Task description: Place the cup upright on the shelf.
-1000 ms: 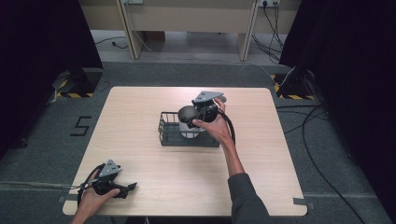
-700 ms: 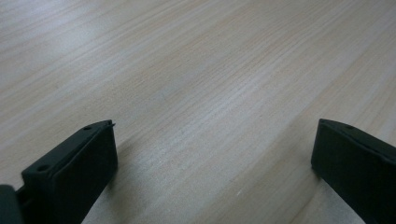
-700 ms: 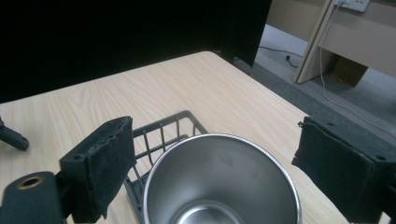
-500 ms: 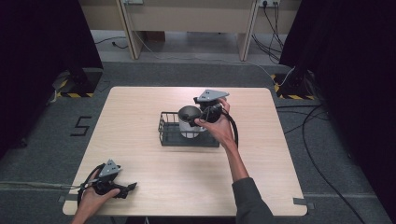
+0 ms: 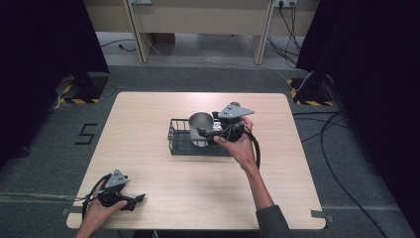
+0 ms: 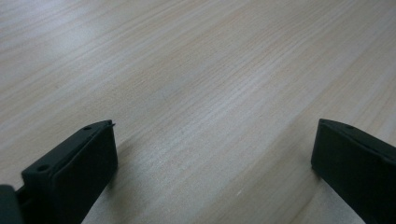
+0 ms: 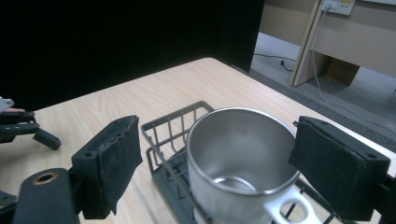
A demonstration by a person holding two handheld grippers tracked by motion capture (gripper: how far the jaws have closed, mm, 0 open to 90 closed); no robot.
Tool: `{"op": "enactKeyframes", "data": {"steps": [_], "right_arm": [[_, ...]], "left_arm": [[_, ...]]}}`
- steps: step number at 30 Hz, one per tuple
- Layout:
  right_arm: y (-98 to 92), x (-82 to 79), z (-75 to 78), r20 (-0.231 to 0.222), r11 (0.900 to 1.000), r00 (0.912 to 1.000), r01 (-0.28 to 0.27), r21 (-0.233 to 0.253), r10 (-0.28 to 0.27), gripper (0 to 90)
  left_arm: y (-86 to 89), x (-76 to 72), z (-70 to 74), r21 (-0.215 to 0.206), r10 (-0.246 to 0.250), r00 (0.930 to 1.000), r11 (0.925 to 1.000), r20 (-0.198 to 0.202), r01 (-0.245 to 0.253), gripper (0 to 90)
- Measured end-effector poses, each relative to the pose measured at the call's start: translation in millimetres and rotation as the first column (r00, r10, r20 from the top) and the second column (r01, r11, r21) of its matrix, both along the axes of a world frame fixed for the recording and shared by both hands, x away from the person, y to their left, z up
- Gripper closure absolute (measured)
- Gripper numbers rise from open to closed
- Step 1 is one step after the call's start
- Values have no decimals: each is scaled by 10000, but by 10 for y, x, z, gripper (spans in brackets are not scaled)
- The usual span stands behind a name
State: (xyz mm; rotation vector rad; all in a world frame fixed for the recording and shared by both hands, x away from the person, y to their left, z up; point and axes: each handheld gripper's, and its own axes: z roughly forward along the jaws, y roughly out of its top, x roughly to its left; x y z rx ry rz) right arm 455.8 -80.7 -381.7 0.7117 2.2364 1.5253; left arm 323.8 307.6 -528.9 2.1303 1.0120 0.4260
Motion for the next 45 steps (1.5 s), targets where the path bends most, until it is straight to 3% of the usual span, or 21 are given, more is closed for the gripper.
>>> {"op": "enactKeyframes", "data": {"steps": [8,13,24,45], "right_arm": [[-111,-251,-50,205,9997,9997,156,185,-160,160],[-186,-361,-90,357,9996,9990,269,44,-270,165],[-384,-581,-222,142,9984,9986,502,253,-506,168],[-519,-970,-477,-200,9969,9975,679,401,-672,166]], "left_arm": [[0,1,0,5,-4,10000,10000,10,4,0],[0,1,0,5,-4,10000,10000,11,4,0],[1,1,0,22,-9,10000,10000,5,9,0],[0,0,1,15,-5,10000,10000,-15,5,0]]}}
